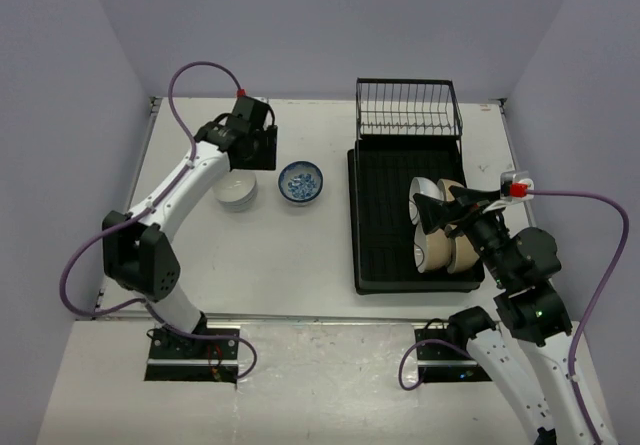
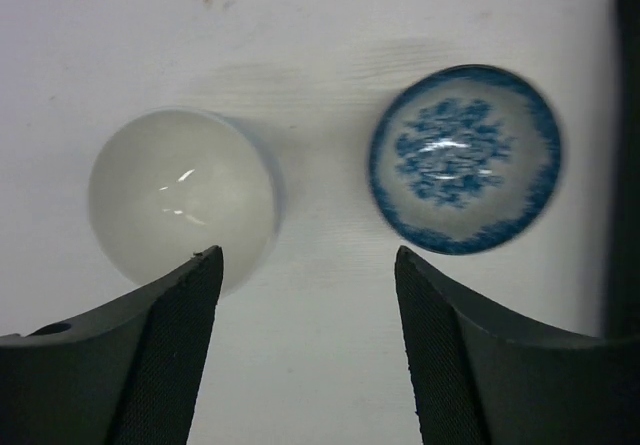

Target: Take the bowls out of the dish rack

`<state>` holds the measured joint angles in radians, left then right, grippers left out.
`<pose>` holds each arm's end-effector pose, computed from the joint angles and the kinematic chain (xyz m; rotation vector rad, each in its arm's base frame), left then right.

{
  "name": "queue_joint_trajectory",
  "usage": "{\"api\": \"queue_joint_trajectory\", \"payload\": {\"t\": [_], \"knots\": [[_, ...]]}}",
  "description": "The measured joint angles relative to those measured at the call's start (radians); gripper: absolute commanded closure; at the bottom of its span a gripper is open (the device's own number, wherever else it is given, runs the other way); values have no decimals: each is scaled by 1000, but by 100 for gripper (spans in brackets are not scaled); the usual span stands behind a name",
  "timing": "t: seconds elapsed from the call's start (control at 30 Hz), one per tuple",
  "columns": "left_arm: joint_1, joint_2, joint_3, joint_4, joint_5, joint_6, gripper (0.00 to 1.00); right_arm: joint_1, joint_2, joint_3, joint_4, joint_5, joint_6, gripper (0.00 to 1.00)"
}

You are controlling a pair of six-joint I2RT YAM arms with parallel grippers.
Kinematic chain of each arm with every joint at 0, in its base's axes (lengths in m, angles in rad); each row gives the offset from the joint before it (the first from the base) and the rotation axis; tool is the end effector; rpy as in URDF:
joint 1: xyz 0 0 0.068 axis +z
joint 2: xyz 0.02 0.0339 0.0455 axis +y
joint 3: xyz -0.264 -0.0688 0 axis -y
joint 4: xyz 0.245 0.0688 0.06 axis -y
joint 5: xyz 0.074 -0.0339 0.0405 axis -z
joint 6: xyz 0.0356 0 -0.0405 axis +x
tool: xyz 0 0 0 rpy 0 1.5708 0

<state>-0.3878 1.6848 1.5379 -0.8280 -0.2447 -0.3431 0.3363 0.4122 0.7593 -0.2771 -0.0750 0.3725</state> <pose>0.3385 -0.1289 0.3094 -0.0385 2.5028 0.0128 0.0910 0.0346 0.3667 -0.0339 1.5328 0.6241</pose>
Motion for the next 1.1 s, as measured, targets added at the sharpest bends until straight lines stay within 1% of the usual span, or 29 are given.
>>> {"api": "queue_joint_trajectory", "payload": {"t": [0.03,0.07,0.17,0.23,0.3,0.37,0.4,0.47,0.53,0.57,0.67,0.77,0.83,0.97,1.1], "knots": [[-24,-31,-10,22,10,-10,8,0,0,0,0,0,0,1],[-57,-69,-22,54,22,-18,0,0,0,0,0,0,0,1],[-171,-193,-93,219,105,-86,0,0,0,0,0,2,0,1],[-233,-284,-187,391,208,-156,0,0,-4,0,0,6,1,1],[-257,-360,-320,605,301,-260,0,0,-17,0,-2,18,3,1],[-262,-387,-439,808,375,-395,0,0,-37,0,-3,50,5,1],[-270,-372,-476,891,400,-455,0,0,-51,0,-6,70,9,1],[-294,-294,-496,1023,445,-551,0,0,-76,1,-14,103,15,1],[-325,-203,-486,1143,491,-629,0,0,-85,28,-51,140,29,1],[-355,-113,-467,1194,515,-669,0,0,-85,50,-74,163,35,1],[-397,49,-418,1312,576,-760,0,0,-71,139,-143,241,47,1],[-418,171,-368,1369,621,-827,0,0,-50,217,-196,303,45,1],[-422,227,-331,1394,639,-855,1,0,-43,235,-214,329,38,1],[-429,301,-251,1439,669,-895,4,0,-32,234,-254,321,21,1],[-438,383,-149,1473,695,-915,9,0,47,267,-309,291,-11,1]]}}
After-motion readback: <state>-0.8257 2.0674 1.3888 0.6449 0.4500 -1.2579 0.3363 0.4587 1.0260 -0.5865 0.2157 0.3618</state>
